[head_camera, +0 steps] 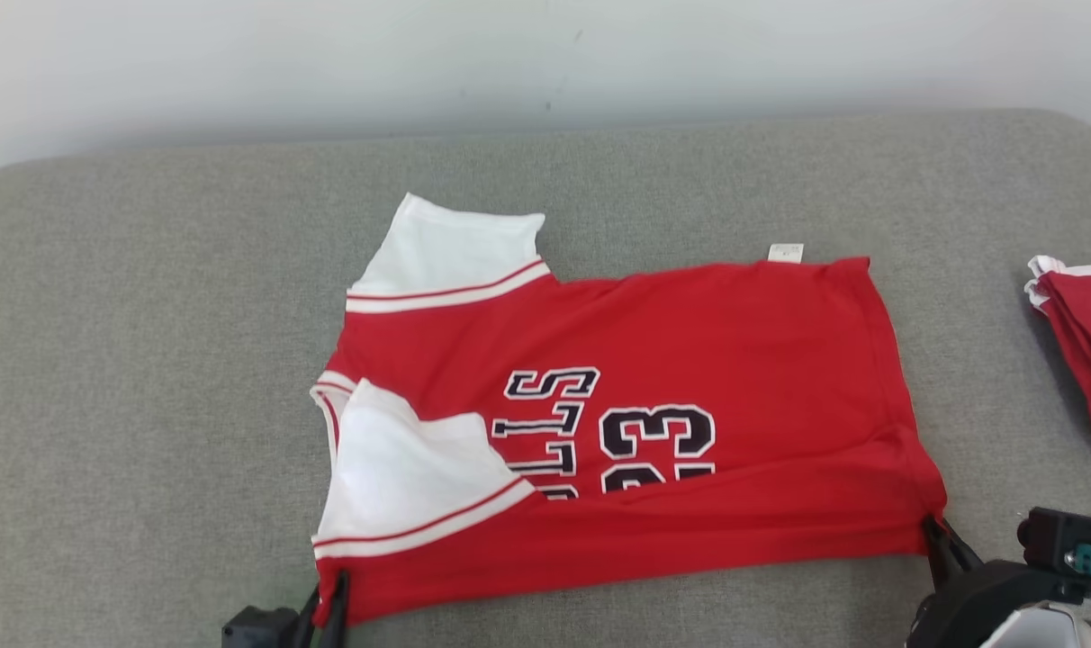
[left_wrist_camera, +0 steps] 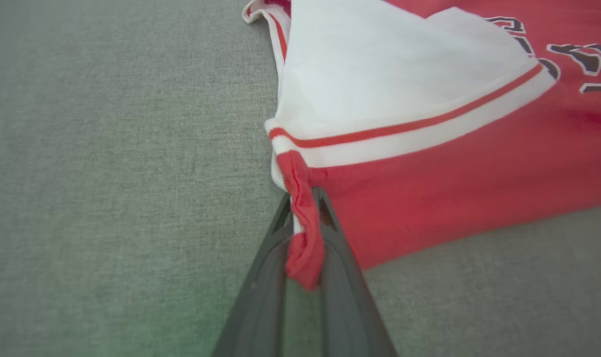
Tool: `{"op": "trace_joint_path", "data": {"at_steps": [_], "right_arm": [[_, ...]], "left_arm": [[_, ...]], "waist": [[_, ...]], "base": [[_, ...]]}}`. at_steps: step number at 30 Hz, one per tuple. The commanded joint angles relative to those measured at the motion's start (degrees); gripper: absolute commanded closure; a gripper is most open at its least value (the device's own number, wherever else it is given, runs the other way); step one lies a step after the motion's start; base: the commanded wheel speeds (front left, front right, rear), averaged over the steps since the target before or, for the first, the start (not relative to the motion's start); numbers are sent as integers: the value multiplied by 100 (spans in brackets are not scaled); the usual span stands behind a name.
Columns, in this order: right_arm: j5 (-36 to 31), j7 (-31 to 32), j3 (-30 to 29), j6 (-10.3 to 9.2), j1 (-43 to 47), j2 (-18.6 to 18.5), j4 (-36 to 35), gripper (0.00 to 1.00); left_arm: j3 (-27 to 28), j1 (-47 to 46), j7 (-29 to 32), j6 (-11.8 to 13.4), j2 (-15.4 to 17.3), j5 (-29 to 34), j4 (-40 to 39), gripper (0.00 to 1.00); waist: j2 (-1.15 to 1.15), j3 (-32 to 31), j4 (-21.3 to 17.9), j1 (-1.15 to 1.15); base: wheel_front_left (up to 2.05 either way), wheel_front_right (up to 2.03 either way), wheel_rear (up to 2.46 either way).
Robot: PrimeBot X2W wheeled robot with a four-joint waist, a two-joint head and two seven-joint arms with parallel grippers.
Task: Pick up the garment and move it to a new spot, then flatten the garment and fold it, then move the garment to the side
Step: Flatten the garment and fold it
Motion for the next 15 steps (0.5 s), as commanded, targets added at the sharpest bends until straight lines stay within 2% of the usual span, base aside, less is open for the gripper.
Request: {"op": "trace_joint_path", "data": {"at_steps": [1, 12, 13, 14, 15], "right_arm": [[72, 10, -62, 1, 119, -12, -62, 100], [486, 136, -152, -6, 800, -16, -574, 100], [515, 162, -114, -6, 841, -15, -573, 100], [540, 200, -82, -6, 879, -15, -557, 100], [547, 226, -47, -6, 921, -15, -536, 93]], "left_arm": [[1, 178, 48, 45, 68, -54, -34, 100], [-24, 641, 125, 176, 223, -105, -605, 100], [-15, 654, 122, 182, 224, -120, -618, 93], [-21, 675, 126, 173, 224, -124, -619, 34], [-39, 699, 135, 167, 226, -118, -610, 9]], "waist": [[0, -110, -2, 0], [0, -253, 34, 0], [0, -254, 24, 0], [0, -254, 13, 0], [0, -255, 4, 0]], "base": [[0, 0, 0], [0, 0, 0], [0, 0, 0], [0, 0, 0], [0, 0, 0]]}}
